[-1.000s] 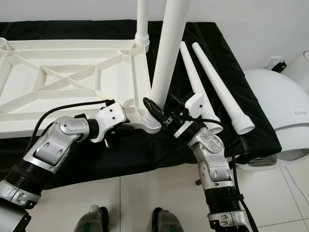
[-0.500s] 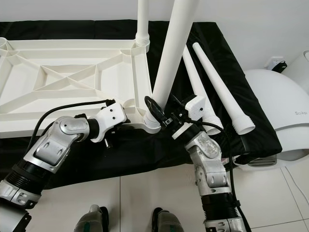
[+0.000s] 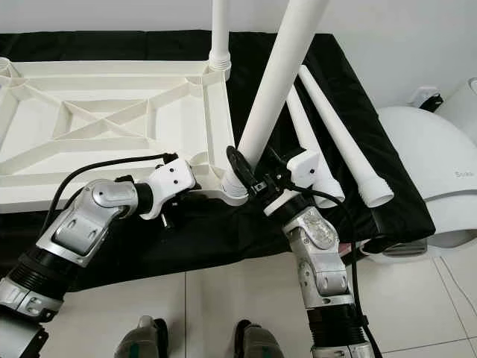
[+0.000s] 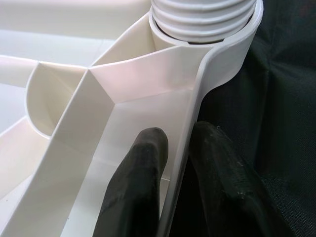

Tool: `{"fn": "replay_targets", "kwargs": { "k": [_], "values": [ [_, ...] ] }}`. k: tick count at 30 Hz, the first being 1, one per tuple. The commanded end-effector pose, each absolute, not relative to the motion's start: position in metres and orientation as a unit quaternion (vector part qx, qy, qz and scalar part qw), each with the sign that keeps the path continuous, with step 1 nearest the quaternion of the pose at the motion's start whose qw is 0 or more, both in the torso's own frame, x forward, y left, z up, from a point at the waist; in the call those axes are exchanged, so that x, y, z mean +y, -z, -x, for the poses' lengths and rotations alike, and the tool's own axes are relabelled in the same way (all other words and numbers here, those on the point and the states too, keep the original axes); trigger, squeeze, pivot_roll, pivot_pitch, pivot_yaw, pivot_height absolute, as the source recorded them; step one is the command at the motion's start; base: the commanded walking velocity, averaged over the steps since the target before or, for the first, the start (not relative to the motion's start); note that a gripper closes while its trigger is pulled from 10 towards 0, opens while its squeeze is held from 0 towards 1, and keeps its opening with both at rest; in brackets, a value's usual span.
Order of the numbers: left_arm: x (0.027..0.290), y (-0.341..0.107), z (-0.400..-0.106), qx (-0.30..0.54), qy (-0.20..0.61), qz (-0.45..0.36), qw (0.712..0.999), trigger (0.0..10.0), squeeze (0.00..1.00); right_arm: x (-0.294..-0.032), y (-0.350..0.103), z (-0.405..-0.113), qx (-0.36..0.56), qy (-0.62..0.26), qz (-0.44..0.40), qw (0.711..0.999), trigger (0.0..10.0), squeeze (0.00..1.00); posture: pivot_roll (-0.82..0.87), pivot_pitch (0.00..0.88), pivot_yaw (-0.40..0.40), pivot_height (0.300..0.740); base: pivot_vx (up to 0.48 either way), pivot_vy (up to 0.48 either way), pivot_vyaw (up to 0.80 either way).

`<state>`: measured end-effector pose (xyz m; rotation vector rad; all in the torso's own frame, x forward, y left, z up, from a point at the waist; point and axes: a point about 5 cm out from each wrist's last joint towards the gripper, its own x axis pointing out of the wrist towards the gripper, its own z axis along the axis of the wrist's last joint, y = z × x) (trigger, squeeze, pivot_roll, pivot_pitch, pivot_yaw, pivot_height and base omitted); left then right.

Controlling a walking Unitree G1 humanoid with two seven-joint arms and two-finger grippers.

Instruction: Building children table

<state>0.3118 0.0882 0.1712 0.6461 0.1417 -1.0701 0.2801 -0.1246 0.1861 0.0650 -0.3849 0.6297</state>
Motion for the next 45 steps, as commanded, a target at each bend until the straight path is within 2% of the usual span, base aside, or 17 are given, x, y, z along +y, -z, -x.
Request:
{"fn": "replay_targets", "kwargs": {
  "k": [1,13,45],
  "values": [
    [0.0753,-0.1840,-0.3080,0.033,0.523,-0.308,0.794,10.0,0.00,-0.1234,-0.1472,-0.2779,-0.087,-0.313,-0.027,0.945,10.0,0.00,0.02,0.199,-0.027,0.740,0.000,0.000,0.00],
    [0.0744,-0.1855,-0.3083,0.030,0.523,-0.309,0.794,10.0,0.00,-0.1267,-0.1542,-0.2790,-0.094,-0.383,0.020,0.919,10.0,0.00,0.02,0.192,-0.027,0.740,0.000,0.000,0.00],
    [0.0744,-0.1870,-0.3095,0.027,0.521,-0.311,0.794,10.0,0.00,-0.1237,-0.1509,-0.2788,-0.093,-0.356,0.004,0.930,10.0,0.00,0.02,0.186,-0.030,0.740,0.000,0.000,0.00]
  ]
}}
